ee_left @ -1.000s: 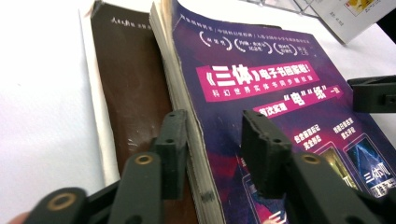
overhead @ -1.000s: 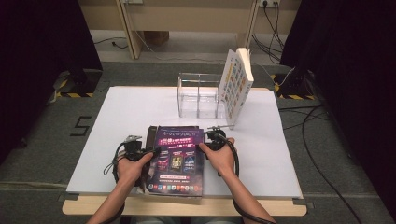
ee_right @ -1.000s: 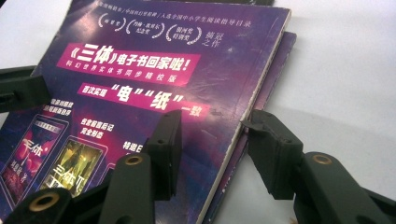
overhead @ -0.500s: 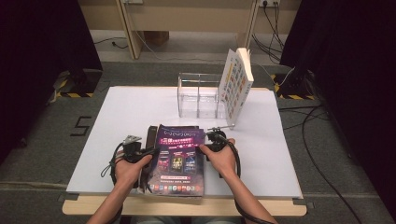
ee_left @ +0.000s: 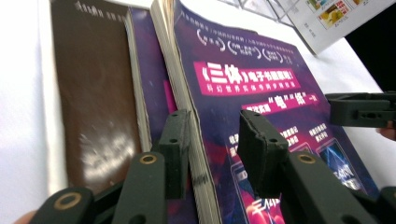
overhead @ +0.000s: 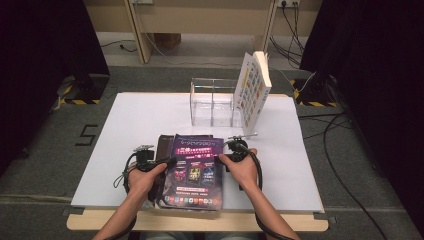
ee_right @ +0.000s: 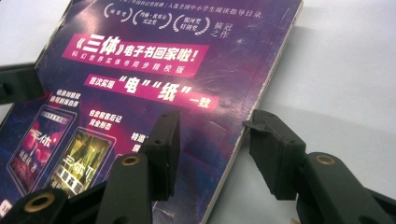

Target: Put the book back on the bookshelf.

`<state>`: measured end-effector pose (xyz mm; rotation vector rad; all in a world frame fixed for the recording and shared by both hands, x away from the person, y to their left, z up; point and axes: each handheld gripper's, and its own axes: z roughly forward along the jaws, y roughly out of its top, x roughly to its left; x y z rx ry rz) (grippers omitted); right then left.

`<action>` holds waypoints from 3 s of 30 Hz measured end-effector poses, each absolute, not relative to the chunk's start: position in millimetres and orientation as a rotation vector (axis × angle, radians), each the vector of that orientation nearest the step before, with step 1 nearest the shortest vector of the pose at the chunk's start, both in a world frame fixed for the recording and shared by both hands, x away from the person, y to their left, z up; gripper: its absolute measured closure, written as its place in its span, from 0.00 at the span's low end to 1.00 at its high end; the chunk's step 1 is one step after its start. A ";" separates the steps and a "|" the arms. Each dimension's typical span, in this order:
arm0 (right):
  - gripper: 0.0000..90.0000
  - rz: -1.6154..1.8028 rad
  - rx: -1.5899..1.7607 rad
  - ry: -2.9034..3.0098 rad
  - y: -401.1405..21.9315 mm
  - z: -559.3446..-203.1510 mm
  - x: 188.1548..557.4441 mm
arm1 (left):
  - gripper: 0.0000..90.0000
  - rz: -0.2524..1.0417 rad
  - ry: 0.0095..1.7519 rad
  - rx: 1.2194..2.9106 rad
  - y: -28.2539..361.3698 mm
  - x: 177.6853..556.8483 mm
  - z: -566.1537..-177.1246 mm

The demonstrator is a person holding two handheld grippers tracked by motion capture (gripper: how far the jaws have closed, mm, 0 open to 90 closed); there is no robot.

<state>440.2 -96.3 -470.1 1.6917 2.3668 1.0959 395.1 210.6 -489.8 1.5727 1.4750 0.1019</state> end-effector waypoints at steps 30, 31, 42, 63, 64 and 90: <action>0.59 1.221 1.903 2.310 -106.6 -479.8 464.2 | 0.76 0.195 1.493 1.662 194.6 399.8 -486.8; 0.59 1.225 1.910 2.301 -106.2 -480.0 464.1 | 0.76 0.191 1.499 1.664 194.5 400.3 -486.3; 0.79 1.283 1.744 2.392 -93.6 -451.2 462.7 | 0.80 0.224 1.492 1.712 193.7 401.8 -483.2; 0.92 1.379 1.653 2.306 -82.5 -417.6 449.9 | 0.67 0.342 1.383 1.651 216.9 377.9 -473.6; 0.92 1.384 1.642 2.288 -84.4 -414.6 448.7 | 0.67 0.349 1.379 1.646 220.0 374.3 -473.5; 0.92 1.497 1.493 1.891 -136.3 -340.4 448.3 | 0.66 0.420 1.361 1.616 235.0 351.6 -489.2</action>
